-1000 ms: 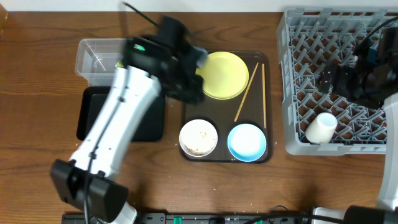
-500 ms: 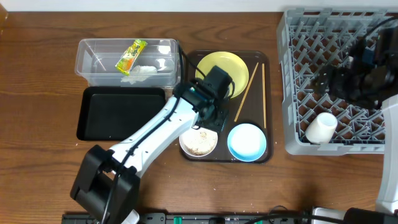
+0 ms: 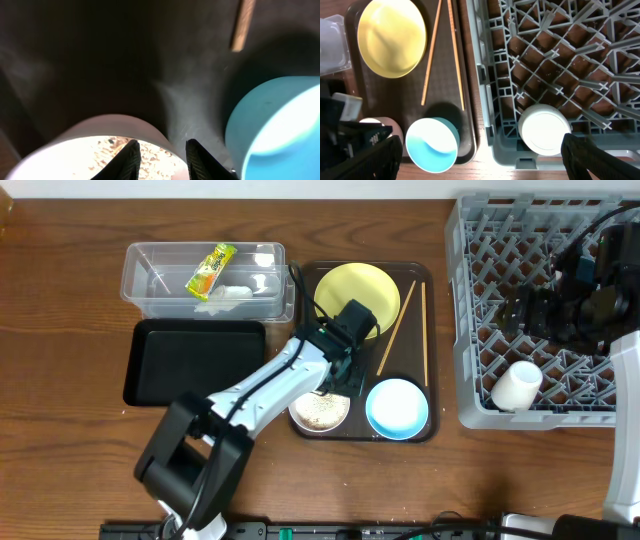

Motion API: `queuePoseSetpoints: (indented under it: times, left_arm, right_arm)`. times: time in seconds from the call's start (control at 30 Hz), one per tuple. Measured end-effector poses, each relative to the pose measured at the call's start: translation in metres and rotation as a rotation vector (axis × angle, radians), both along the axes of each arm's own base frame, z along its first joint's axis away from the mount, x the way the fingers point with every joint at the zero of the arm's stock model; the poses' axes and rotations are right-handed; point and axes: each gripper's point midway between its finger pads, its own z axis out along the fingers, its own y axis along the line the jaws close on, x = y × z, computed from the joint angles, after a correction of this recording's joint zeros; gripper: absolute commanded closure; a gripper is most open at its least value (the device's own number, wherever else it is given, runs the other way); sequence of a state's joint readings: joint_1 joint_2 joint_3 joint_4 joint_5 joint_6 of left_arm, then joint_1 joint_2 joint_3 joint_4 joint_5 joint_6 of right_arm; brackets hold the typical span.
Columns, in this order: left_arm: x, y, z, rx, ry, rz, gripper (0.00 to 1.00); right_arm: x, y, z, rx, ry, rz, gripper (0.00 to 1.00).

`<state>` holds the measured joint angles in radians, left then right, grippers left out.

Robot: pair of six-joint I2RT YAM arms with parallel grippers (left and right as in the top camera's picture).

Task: Sort waste into correct bins and load items into the dishwasher rack
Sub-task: 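Grasp the pink rice bowl rim with the left gripper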

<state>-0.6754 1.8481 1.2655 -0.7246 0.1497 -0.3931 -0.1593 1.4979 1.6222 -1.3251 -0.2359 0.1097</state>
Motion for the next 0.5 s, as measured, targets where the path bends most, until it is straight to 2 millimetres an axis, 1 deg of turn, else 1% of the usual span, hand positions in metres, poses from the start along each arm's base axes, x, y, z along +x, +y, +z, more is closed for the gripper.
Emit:
queuePoseSetpoints:
  times: [0.03,0.1,0.2,0.27,0.5]
  left_arm:
    - [-0.0018,0.0009,-0.0029,0.007,0.012,0.01,0.67]
    - [-0.0037,0.0016,-0.0054,0.013,0.026,0.03,0.72]
    - [-0.0035,0.0011,-0.0053,0.009,0.03,0.055,0.85]
    - [-0.0051,0.0003,-0.0053,0.007,0.037,0.062,0.9]
    - [-0.0056,-0.0006,-0.007,0.013,0.035,0.062,0.9]
  right_arm:
    - [-0.0003,0.0001,-0.0001,0.0,0.002,0.0,0.01]
    - [-0.001,0.0002,-0.0004,0.001,0.005,0.0,0.02]
    - [-0.0015,0.0002,-0.0006,0.001,0.007,0.0,0.01]
    - [-0.0016,0.0003,-0.0006,0.001,0.007,0.0,0.01]
    - [-0.0022,0.0007,-0.0009,0.002,0.01,0.001,0.02]
